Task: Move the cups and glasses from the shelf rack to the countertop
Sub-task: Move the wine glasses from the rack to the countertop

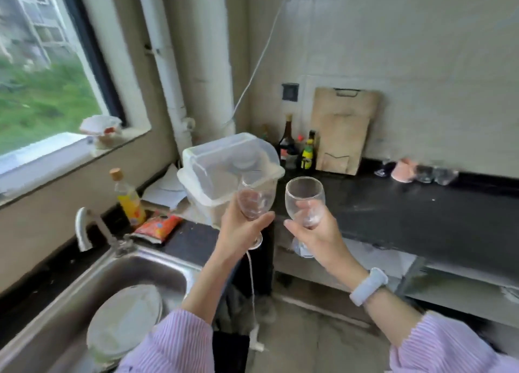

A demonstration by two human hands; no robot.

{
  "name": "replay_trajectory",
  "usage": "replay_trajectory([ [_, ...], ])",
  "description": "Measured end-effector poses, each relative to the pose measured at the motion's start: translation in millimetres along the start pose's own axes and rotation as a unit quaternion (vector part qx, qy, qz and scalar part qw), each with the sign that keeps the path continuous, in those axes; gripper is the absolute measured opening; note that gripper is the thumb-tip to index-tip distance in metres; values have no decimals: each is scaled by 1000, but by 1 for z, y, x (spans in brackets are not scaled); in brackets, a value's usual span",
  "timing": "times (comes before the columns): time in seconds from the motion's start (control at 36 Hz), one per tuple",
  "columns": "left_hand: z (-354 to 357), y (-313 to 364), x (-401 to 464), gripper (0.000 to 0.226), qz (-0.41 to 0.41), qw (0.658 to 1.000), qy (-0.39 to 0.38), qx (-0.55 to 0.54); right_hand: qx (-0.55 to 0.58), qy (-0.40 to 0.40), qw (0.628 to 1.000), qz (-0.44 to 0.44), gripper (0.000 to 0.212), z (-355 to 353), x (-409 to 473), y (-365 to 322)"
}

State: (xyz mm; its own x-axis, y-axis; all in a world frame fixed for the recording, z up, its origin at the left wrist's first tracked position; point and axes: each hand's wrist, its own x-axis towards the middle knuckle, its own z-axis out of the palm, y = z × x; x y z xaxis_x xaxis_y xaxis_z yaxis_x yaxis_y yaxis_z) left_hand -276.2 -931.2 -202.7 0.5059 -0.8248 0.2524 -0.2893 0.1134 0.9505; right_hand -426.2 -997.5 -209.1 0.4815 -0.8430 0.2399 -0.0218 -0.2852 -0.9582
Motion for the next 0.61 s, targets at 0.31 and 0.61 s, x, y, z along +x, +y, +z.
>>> replay_trajectory([
  [0.31, 178, -15, 139, 37, 36, 989, -143, -20, -38, 154, 987, 23, 34, -144, 98, 60],
  [0.61, 314, -34, 271, 43, 14, 974, -222, -36, -61, 235, 967, 75, 35, -259, 195, 114],
])
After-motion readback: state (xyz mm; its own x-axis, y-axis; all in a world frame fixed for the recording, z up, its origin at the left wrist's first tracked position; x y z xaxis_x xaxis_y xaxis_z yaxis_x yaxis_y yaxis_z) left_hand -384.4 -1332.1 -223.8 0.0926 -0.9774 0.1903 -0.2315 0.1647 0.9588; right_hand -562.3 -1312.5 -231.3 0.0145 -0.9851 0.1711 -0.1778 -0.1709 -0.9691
